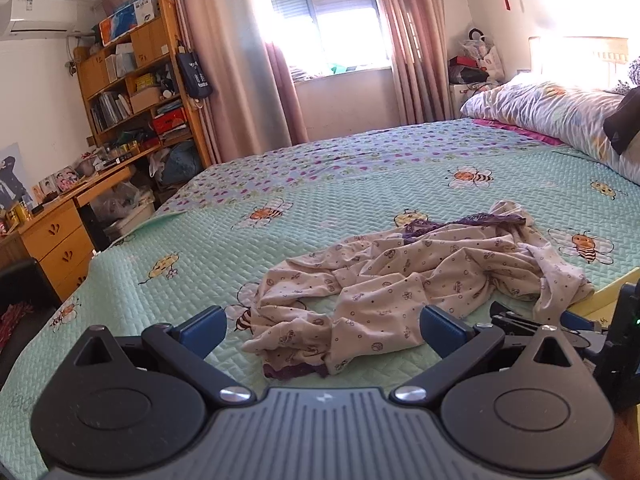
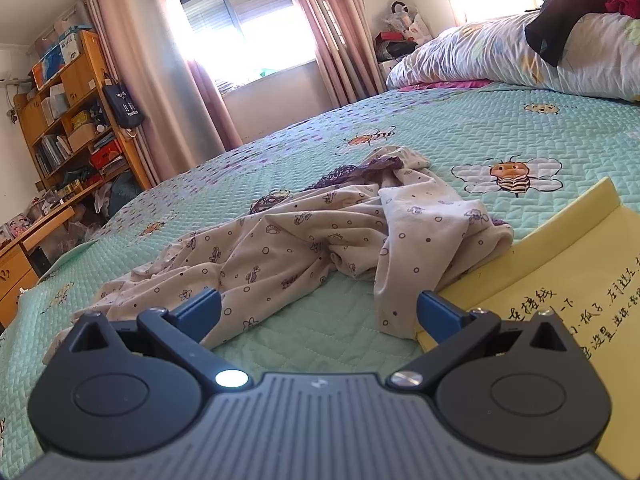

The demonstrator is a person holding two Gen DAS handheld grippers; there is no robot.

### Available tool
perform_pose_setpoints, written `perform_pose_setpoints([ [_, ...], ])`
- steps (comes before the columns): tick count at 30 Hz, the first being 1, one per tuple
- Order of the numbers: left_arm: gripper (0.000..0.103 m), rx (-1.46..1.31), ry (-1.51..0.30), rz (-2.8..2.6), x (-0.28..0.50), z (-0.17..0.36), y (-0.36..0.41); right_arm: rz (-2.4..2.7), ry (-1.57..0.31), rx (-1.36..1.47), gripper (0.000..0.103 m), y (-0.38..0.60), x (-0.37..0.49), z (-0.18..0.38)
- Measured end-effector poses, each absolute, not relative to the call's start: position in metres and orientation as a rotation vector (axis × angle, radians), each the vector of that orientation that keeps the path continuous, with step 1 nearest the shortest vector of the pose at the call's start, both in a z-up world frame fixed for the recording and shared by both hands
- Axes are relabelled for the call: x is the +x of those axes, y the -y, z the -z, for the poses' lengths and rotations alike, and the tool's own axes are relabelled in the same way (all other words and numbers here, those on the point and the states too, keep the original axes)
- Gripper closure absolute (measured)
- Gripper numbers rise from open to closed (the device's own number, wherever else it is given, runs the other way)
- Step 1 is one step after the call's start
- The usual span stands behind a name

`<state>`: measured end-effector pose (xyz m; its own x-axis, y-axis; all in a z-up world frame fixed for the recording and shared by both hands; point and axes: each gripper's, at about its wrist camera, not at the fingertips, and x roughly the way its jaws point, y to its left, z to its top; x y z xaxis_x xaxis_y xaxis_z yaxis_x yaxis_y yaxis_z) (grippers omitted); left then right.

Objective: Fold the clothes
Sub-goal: 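Move both grippers toward the crumpled cream pajama garment on the bed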

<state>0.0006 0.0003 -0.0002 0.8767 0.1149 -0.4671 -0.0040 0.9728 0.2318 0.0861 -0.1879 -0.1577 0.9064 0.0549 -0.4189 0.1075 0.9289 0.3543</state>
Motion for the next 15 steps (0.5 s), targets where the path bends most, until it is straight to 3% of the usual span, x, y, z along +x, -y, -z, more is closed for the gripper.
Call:
perform_pose_setpoints([
  [15, 0.001, 0.167, -0.631, -0.121, 0.023, 0.025, -0.021, 0.022, -0.442, 0.378, 0.000, 0.185, 0.085, 0.159],
])
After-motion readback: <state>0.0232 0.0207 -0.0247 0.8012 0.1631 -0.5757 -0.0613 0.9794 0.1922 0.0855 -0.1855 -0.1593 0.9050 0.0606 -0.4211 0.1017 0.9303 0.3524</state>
